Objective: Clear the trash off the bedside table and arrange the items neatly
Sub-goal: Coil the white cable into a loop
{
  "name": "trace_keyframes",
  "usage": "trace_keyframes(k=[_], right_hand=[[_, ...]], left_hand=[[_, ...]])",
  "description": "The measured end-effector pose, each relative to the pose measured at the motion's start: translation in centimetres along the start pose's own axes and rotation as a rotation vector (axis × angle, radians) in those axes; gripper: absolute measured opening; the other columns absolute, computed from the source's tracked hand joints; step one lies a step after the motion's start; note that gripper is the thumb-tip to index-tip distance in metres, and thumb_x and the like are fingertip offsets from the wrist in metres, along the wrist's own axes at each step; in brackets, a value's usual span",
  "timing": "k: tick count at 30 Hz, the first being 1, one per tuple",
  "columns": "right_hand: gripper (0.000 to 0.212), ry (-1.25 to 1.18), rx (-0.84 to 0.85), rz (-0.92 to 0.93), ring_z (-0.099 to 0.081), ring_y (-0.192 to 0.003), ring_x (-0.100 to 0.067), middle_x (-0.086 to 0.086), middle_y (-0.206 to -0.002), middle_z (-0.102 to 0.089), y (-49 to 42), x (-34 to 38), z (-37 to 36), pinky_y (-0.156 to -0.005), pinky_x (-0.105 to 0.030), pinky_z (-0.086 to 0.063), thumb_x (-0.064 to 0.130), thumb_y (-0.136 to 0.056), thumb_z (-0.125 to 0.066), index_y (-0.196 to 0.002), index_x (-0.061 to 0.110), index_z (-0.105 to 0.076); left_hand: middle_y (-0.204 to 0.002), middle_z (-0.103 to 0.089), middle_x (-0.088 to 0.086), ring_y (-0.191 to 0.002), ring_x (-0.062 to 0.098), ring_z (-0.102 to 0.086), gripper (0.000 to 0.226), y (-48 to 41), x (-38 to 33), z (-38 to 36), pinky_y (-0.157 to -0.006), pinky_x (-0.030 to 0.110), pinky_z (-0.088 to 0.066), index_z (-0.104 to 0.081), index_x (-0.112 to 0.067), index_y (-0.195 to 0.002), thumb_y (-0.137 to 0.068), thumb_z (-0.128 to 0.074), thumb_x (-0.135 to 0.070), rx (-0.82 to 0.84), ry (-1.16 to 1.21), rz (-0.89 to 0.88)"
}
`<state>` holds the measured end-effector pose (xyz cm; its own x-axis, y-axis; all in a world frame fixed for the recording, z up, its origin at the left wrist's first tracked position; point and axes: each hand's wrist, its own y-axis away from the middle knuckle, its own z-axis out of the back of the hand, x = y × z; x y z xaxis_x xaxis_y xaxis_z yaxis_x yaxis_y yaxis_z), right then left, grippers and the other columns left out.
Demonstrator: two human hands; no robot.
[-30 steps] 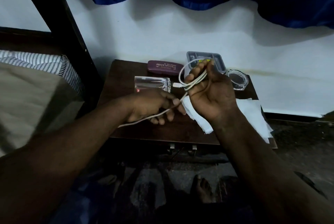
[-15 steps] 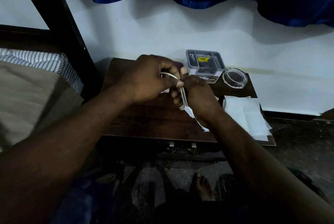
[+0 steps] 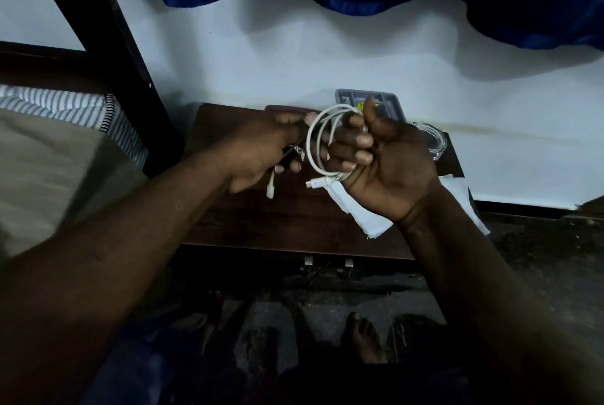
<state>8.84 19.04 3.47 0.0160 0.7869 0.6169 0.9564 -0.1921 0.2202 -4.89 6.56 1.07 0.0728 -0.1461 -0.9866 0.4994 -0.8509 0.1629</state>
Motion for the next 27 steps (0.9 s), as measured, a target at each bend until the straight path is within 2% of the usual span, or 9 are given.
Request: trace_keyframes(k=[4,8,10,12,15,18,22,24,27], right_hand=[[0.047,-0.054,-0.075,0.075,-0.034,-0.042,-0.007,0.006,-0.053,-0.039,-0.2,0.1,0.5,-0.053,-0.022,-0.025,0.041,-0.111,-0.032,-0.075,0.015,-0.048],[0.047,-0.094,-0.077,0.068,-0.033,-0.041,-0.007,0.007,-0.052,-0.038,-0.3,-0.1,0.8,-0.051,-0.022,-0.027,0.04,-0.111,-0.032,-0.074,0.015,-0.048],[0.046,-0.127,-0.033,0.057,-0.034,-0.041,-0.007,0.007,-0.052,-0.038,-0.2,0.0,0.7,-0.051,-0.022,-0.028,0.038,-0.109,-0.033,-0.073,0.015,-0.05],[0.043,-0.15,0.003,0.059,-0.036,-0.041,-0.007,0.006,-0.053,-0.04,0.0,0.1,0.5,-0.051,-0.022,-0.029,0.036,-0.106,-0.036,-0.073,0.014,-0.053],[0.045,-0.113,-0.045,0.074,-0.04,-0.044,-0.008,0.005,-0.055,-0.043,0.0,0.4,0.5,-0.053,-0.023,-0.031,0.037,-0.109,-0.034,-0.075,0.013,-0.052],[0.045,-0.028,-0.177,0.062,-0.046,-0.048,-0.01,0.004,-0.06,-0.047,-0.1,0.4,0.7,-0.056,-0.023,-0.037,0.039,-0.11,-0.037,-0.08,0.011,-0.055],[0.049,0.118,-0.313,0.133,-0.058,-0.043,-0.011,0.001,-0.05,-0.055,-0.1,-0.2,0.3,-0.049,-0.021,-0.049,0.036,-0.112,-0.04,-0.081,0.005,-0.062],[0.047,0.085,-0.336,0.151,-0.052,-0.04,-0.01,0.001,-0.048,-0.052,-0.2,-0.4,0.1,-0.055,-0.022,-0.045,0.034,-0.112,-0.04,-0.081,0.006,-0.06],[0.044,0.018,-0.403,0.161,-0.039,-0.05,-0.015,-0.003,-0.058,-0.045,-0.6,-0.7,0.0,-0.061,-0.026,-0.03,0.034,-0.111,-0.042,-0.078,0.009,-0.056]], left_hand=[[-0.08,-0.073,-0.007,-0.052,0.009,-0.049,0.049,0.2,0.2,-1.4,-0.041,0.016,-0.028,-0.078,-0.031,-0.09,-0.095,-0.049,-0.07,0.015,0.035,0.068],[-0.116,-0.071,0.019,-0.086,0.025,-0.05,0.056,0.3,0.4,-2.7,-0.047,0.017,-0.026,-0.067,-0.015,-0.124,-0.096,-0.053,-0.062,0.024,0.089,0.101],[-0.102,-0.067,0.016,-0.072,0.022,-0.045,0.049,0.4,0.2,-3.1,-0.045,0.016,-0.024,-0.069,-0.015,-0.123,-0.099,-0.053,-0.055,-0.013,0.158,0.105],[-0.09,-0.064,0.009,-0.056,0.01,-0.039,0.044,0.2,-0.1,-3.5,-0.046,0.015,-0.019,-0.069,-0.015,-0.117,-0.1,-0.053,-0.052,-0.024,0.226,0.113],[-0.07,-0.063,-0.004,-0.043,0.004,-0.033,0.031,-0.1,-0.4,-3.4,-0.043,0.014,-0.017,-0.069,-0.017,-0.098,-0.102,-0.056,-0.044,-0.066,0.294,0.148],[-0.067,-0.055,-0.005,-0.042,0.003,-0.03,0.023,-0.2,-0.5,-3.0,-0.037,0.013,-0.015,-0.066,-0.017,-0.092,-0.103,-0.056,-0.034,-0.042,0.351,0.195],[-0.071,-0.06,-0.002,-0.042,0.004,-0.029,0.023,-0.3,-0.2,-2.9,-0.034,0.013,-0.018,-0.061,-0.017,-0.09,-0.104,-0.054,-0.034,-0.022,0.43,0.229],[-0.068,-0.055,-0.003,-0.041,0.005,-0.027,0.026,-0.5,-0.2,-3.0,-0.034,0.013,-0.019,-0.059,-0.018,-0.088,-0.104,-0.053,-0.037,-0.025,0.424,0.216],[-0.063,-0.046,-0.005,-0.042,0.005,-0.023,0.028,-0.7,0.0,-3.5,-0.035,0.013,-0.018,-0.06,-0.02,-0.089,-0.106,-0.051,-0.04,-0.062,0.368,0.203]])
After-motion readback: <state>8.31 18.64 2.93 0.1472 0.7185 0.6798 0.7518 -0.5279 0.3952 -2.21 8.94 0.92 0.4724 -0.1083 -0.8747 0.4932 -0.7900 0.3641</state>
